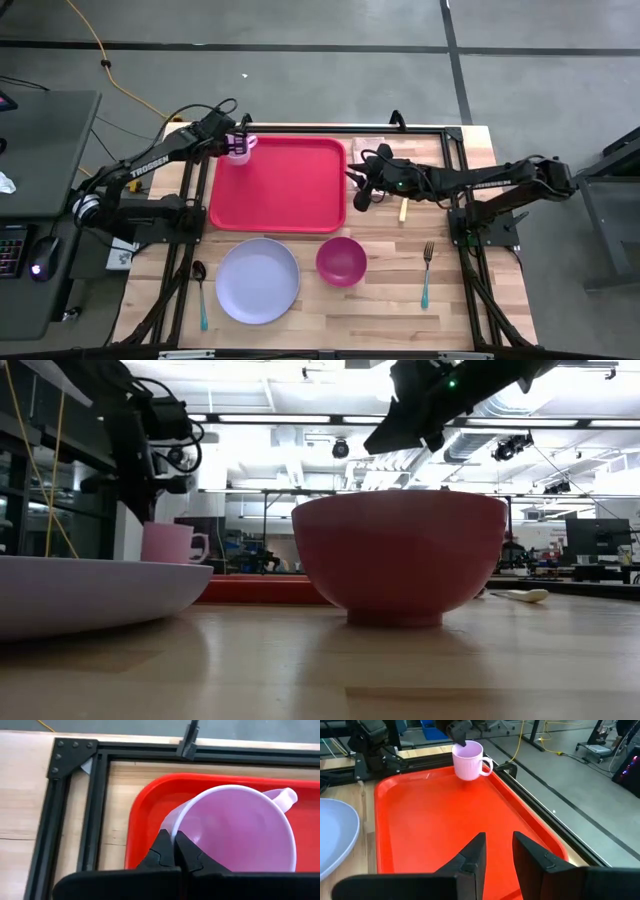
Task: Set up tray
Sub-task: Put the pink mug on the top left of the red serving tray
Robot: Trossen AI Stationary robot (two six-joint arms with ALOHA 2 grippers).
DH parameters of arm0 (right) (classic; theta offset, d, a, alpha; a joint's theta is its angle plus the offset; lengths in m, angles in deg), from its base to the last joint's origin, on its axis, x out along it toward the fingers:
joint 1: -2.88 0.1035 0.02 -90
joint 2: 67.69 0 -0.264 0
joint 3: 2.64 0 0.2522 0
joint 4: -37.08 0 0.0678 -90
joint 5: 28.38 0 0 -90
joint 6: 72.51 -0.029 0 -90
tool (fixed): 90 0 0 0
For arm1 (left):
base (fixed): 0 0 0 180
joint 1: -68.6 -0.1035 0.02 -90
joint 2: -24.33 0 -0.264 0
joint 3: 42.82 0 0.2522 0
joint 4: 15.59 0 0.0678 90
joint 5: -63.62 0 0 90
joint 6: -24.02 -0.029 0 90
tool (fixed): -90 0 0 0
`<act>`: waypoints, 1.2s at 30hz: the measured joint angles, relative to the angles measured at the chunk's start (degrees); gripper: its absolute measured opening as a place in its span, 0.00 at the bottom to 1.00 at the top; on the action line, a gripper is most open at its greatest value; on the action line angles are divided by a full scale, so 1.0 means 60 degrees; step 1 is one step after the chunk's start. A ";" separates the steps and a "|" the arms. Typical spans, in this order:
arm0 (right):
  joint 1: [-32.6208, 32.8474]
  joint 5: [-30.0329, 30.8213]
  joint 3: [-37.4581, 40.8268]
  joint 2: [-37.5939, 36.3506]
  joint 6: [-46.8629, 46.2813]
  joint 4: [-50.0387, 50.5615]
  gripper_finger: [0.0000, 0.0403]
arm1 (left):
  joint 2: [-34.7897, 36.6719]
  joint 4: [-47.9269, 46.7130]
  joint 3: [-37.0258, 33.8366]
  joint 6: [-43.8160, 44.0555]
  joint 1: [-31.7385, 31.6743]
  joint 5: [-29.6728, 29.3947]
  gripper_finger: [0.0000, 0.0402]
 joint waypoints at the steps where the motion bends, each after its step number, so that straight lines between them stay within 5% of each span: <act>1: -0.0010 0.0028 0.0000 0.0000 -0.0022 0.0000 0.18 | 0.0000 0.0039 0.0000 0.0006 -0.0001 -0.0058 0.03; 14: -0.0010 -0.0187 0.0000 0.0000 -0.0212 0.0000 0.18 | 0.0000 0.0215 -0.0002 0.0781 -0.0355 -0.0298 0.03; 22: -0.0010 -0.0150 -0.0004 -0.0003 -0.0240 0.0004 0.18 | 0.0011 0.0449 -0.0270 0.1017 -0.1453 0.0723 0.03; 36: -0.0010 -0.0113 -0.0004 0.0000 -0.0244 0.0003 0.18 | -0.0243 0.0599 -0.0284 0.1500 -0.1432 0.0326 0.03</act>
